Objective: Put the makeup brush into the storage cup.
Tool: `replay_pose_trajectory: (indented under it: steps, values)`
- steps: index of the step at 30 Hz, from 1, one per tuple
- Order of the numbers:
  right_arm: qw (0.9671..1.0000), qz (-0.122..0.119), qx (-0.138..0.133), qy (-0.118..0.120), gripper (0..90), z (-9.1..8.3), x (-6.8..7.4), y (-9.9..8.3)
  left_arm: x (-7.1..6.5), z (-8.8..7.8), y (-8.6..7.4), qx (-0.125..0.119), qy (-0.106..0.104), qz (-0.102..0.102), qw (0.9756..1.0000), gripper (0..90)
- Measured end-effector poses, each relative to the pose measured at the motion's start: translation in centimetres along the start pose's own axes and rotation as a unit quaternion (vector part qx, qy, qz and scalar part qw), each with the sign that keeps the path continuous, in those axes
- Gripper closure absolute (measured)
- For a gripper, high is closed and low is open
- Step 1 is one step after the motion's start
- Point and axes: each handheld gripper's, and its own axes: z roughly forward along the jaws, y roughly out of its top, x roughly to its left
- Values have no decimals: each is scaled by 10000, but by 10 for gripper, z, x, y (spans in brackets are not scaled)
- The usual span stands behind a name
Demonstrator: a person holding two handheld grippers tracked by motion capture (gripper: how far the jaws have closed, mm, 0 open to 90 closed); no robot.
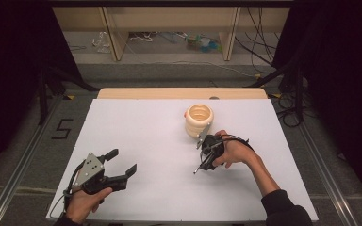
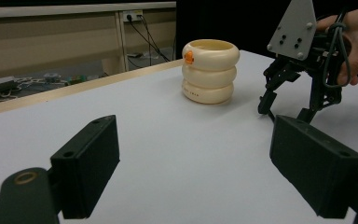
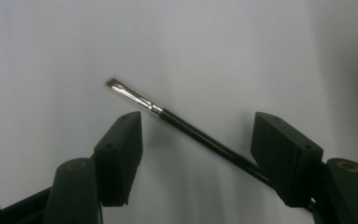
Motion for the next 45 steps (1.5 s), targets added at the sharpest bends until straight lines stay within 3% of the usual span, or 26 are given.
replay_pose_trajectory:
  steps: [11,17,27,45]
  values:
    - [10000,63,49,-26,401,1,-2,-1,0,-1,0,0,1,-17,10000,157]
    - [9998,-34,146,-111,419,1,-1,1,-1,-1,1,-18,10,25,10000,157]
    - [9994,-98,296,-118,500,1,3,5,-1,-1,1,-23,12,-64,10000,157]
    - [9991,25,420,-59,671,-1,4,7,-2,-2,2,-68,-38,58,10000,158]
